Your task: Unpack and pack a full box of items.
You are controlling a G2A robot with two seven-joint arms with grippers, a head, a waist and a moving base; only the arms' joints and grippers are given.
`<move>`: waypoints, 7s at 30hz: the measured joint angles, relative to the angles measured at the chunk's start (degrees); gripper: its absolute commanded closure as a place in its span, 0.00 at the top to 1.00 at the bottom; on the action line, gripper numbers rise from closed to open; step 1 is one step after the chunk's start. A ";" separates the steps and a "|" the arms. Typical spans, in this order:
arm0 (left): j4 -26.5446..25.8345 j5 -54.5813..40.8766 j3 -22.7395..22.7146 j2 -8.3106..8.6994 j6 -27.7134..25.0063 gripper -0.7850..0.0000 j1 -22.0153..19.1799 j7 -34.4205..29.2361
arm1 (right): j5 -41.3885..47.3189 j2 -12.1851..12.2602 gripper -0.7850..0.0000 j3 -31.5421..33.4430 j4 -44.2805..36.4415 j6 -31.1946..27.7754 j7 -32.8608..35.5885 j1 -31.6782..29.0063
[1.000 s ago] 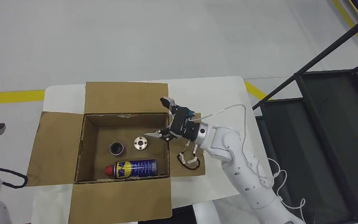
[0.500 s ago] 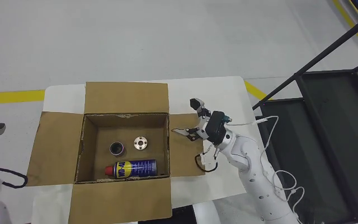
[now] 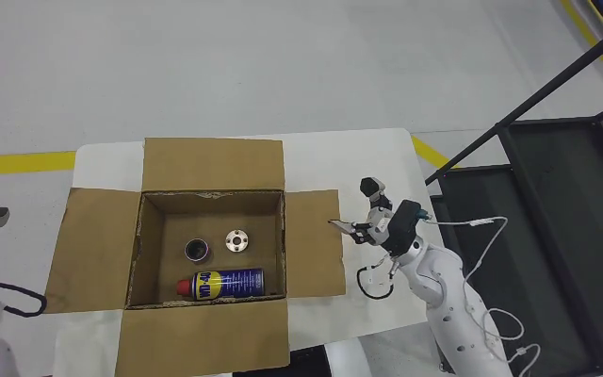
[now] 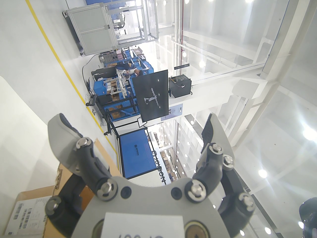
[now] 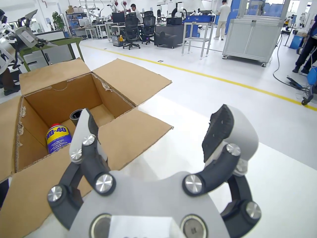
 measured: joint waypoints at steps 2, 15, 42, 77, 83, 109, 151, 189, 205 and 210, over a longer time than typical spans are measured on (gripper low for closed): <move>0.00 0.00 0.00 0.00 0.00 1.00 0.00 0.00 | 0.23 0.14 1.00 0.65 0.14 0.13 -0.92 -0.88; 0.00 0.00 0.00 0.00 0.00 1.00 0.00 0.00 | 2.48 0.35 1.00 2.15 0.93 1.46 -3.00 -2.94; 0.60 1.38 -1.98 -0.57 -9.98 1.00 4.18 -2.42 | 6.05 0.38 1.00 2.93 2.31 4.31 -0.15 -2.58; 1.81 1.79 -2.23 -0.77 -12.30 1.00 5.84 -3.45 | 56.96 2.90 1.00 0.83 5.55 13.65 62.93 7.60; 1.81 1.79 -2.23 -0.77 -12.30 1.00 5.85 -3.45 | 62.35 3.09 1.00 -0.23 4.36 14.60 63.95 7.25; 1.81 1.79 -2.23 -0.77 -12.30 1.00 5.84 -3.45 | 65.42 3.30 1.00 -10.39 -2.49 21.06 63.64 11.45; 1.81 1.79 -2.23 -0.77 -12.30 1.00 5.85 -3.45 | 56.89 1.33 0.47 -26.61 -6.87 21.70 48.77 15.65; 10.77 -2.95 -9.81 -1.29 -13.20 1.00 12.33 -9.30 | 42.90 0.51 0.42 -34.71 -7.02 23.40 44.11 17.39; 10.79 -2.49 -4.33 -2.11 -10.61 1.00 11.41 -10.28 | 48.33 0.71 0.45 -33.94 -8.83 21.84 43.83 15.90; 7.49 -0.96 -3.05 -2.49 -11.33 1.00 12.67 -9.79 | 47.07 1.08 1.00 -32.43 -10.08 21.22 43.25 15.07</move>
